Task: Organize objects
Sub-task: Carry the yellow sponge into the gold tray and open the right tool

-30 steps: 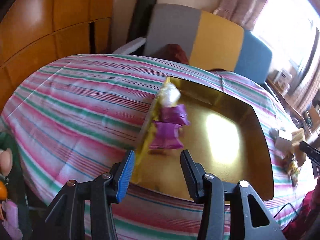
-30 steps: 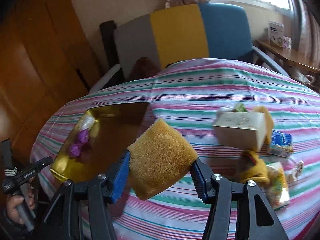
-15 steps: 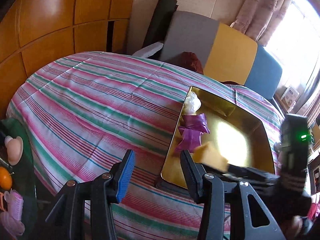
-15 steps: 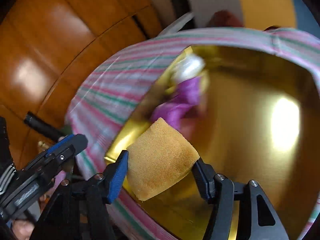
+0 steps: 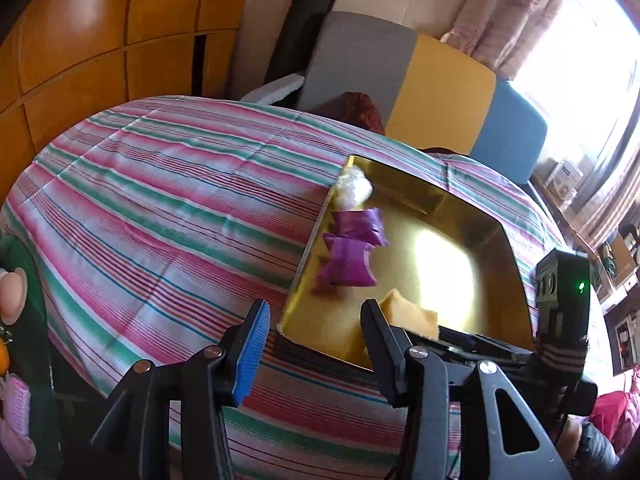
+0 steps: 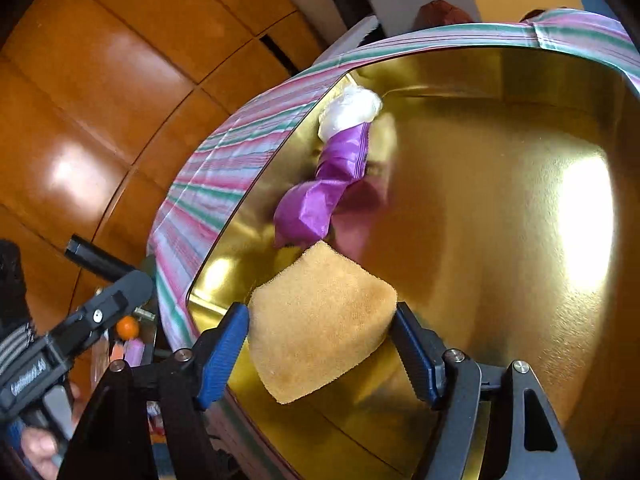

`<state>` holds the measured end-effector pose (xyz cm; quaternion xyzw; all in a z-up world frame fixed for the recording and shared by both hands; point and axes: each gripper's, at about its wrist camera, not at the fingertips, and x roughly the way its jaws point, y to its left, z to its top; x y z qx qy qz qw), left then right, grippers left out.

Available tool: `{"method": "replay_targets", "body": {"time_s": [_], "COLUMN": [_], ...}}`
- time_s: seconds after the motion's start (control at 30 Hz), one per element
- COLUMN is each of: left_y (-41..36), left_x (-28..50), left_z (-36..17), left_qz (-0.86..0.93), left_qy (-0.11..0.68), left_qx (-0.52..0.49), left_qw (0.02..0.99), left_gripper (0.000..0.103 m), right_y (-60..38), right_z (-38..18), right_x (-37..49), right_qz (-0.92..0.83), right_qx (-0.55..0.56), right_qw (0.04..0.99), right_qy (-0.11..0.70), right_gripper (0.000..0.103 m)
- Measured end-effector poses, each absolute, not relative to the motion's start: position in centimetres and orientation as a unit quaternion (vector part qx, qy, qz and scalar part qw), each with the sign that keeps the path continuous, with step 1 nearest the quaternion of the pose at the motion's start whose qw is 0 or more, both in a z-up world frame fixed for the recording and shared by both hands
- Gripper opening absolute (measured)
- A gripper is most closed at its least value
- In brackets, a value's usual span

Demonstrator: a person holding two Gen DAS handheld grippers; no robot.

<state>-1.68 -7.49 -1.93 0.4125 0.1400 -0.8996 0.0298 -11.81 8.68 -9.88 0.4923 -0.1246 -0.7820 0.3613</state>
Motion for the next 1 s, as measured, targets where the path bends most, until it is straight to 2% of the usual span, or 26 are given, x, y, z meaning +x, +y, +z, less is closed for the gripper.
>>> {"method": "replay_targets", "body": {"time_s": [0.17, 0.23, 0.37, 0.47, 0.57, 0.7, 0.8, 0.87, 1.0], "left_y": [-6.3, -5.9, -5.2, -4.7, -4.2, -3.7, -3.8, -4.0, -4.4], "left_x": [-1.3, -1.3, -1.1, -0.9, -1.1, -1.3, -1.3, -1.3, -1.3], "left_z": [-1.6, -1.5, -1.1, -0.8, -0.9, -1.1, -1.1, -1.1, -0.8], "left_qz": [-0.900, -0.900, -0.902, -0.903, -0.903, -0.902, -0.902, -0.903, -0.906], "left_qy": [0.137, 0.136, 0.133, 0.129, 0.126, 0.120, 0.118, 0.119, 0.119], "left_qx": [0.414, 0.414, 0.411, 0.409, 0.411, 0.415, 0.415, 0.413, 0.407], "left_qw": [0.016, 0.011, 0.003, -0.004, -0.008, -0.011, -0.005, -0.001, 0.011], "left_gripper": [0.048, 0.048, 0.048, 0.048, 0.048, 0.048, 0.052, 0.053, 0.055], "right_y": [12.0, 14.0, 17.7, 19.1, 17.6, 13.6, 10.6, 8.9, 8.1], "right_z": [-10.9, -10.9, -10.4, -9.8, -8.8, -8.6, -8.7, -8.8, -8.4], "right_x": [-11.8, -11.8, -12.2, -12.4, -12.1, -11.3, -11.0, -11.1, -10.9], "right_qz": [-0.776, -0.777, -0.789, -0.799, -0.810, -0.798, -0.784, -0.773, -0.767], "right_qx": [0.479, 0.475, 0.473, 0.477, 0.487, 0.497, 0.500, 0.509, 0.506], "right_qw": [0.379, 0.380, 0.351, 0.326, 0.302, 0.324, 0.350, 0.362, 0.376], "right_qy": [-0.157, -0.164, -0.175, -0.168, -0.125, -0.103, -0.109, -0.111, -0.121], "right_gripper": [0.074, 0.070, 0.069, 0.068, 0.072, 0.073, 0.083, 0.094, 0.099]}}
